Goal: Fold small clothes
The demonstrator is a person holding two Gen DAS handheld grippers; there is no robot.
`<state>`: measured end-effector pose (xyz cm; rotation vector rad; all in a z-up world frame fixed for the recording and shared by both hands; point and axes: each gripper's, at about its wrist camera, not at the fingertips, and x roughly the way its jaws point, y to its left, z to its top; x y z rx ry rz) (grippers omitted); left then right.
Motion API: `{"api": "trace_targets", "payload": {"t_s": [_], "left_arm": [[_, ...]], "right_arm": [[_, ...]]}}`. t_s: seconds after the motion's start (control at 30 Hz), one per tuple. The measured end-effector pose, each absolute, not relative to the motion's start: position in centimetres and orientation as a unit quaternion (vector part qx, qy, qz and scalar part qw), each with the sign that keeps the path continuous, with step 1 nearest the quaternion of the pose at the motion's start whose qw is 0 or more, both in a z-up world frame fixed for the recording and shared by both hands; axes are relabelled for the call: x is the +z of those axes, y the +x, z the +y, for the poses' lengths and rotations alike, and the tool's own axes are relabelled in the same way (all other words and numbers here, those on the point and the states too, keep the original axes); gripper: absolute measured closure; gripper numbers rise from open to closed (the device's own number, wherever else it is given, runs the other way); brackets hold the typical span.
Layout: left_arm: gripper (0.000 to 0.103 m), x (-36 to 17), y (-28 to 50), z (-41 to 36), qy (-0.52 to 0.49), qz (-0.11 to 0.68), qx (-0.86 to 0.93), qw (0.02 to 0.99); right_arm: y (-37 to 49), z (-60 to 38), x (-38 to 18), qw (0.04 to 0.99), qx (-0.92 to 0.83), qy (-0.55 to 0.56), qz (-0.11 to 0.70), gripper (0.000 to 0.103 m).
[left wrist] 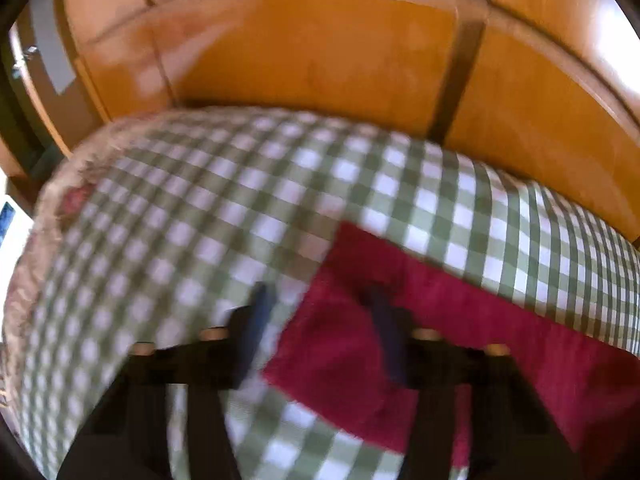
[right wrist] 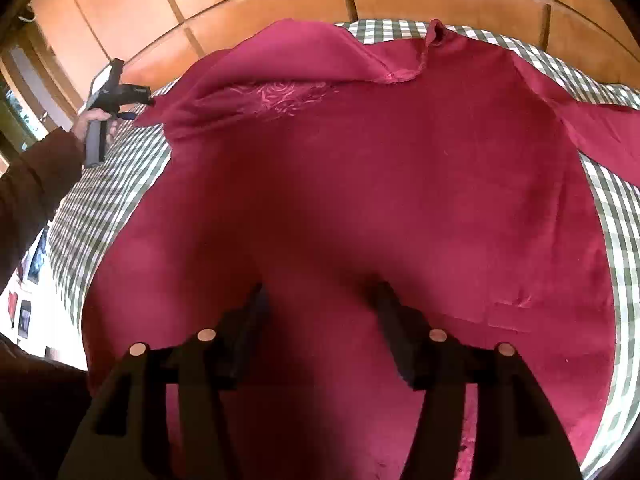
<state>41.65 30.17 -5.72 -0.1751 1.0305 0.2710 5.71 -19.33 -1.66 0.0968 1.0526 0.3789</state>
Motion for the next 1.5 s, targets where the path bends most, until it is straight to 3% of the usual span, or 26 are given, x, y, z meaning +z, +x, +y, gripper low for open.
{"api": "trace_targets", "payload": {"t_s": [0.03, 0.1, 0.37, 0.53, 0.6, 0.67, 0.73, 0.77, 0.9, 1.13, 1.37, 1.4, 1.43, 1.5], "left_arm": [[0.091, -5.8, 41.7, 29.4, -0.072, 0.489, 0.117, 0.861], [0.095, -5.2, 41.2, 28.6, -0.05, 0.474, 0.113, 0.872], [0.096, -0.8, 31.6, 39.0, -0.155, 0.368, 0.267, 0.877], [0.095, -2.1, 26.1, 42.4, -0.165, 0.389, 0.306, 0.853], [0.094, -3.4, 25.6, 41.7, -0.173, 0.42, 0.29, 0.842], [0.082, -3.8, 24.2, 40.4, -0.188, 0.432, 0.272, 0.839], [0.056, -2.9, 22.1, 38.2, -0.192, 0.42, 0.242, 0.853], [0.053, -2.6, 21.2, 37.1, -0.192, 0.415, 0.229, 0.86], [0.052, -1.4, 17.1, 31.5, -0.229, 0.423, 0.072, 0.874], [0.052, -2.2, 8.0, 19.1, -0.207, 0.468, -0.172, 0.841], [0.055, -5.5, 2.0, 11.6, -0.179, 0.513, -0.215, 0.812], [0.071, -5.6, 1.9, 11.5, -0.18, 0.51, -0.21, 0.815], [0.094, -5.7, 1.7, 11.2, -0.187, 0.514, -0.212, 0.81], [0.094, -5.7, 1.5, 10.8, -0.182, 0.506, -0.206, 0.817]], "right_arm": [[5.7, -19.4, -1.6, 0.847, 0.179, 0.047, 0.499, 0.046], [5.9, -19.3, -1.7, 0.847, 0.177, 0.049, 0.499, 0.045], [6.0, -19.6, -1.9, 0.851, 0.181, 0.059, 0.49, 0.045], [6.1, -19.7, -2.2, 0.856, 0.178, 0.071, 0.48, 0.045], [6.2, -19.8, -2.1, 0.856, 0.176, 0.073, 0.48, 0.045], [6.0, -19.9, -1.8, 0.857, 0.174, 0.071, 0.479, 0.045], [5.7, -20.6, -1.4, 0.86, 0.167, 0.07, 0.477, 0.045], [5.4, -21.0, -1.2, 0.863, 0.16, 0.071, 0.474, 0.045], [4.5, -24.3, -0.3, 0.877, 0.114, 0.077, 0.46, 0.041], [1.4, -33.7, -0.1, 0.885, -0.019, 0.074, 0.46, 0.034], [-3.1, -37.2, -2.4, 0.859, 0.034, 0.117, 0.497, 0.031], [-3.4, -36.7, -2.5, 0.858, 0.044, 0.115, 0.498, 0.038], [-3.6, -36.5, -2.5, 0.858, 0.049, 0.109, 0.499, 0.047], [-3.7, -35.5, -2.4, 0.856, 0.066, 0.09, 0.504, 0.094]]}}
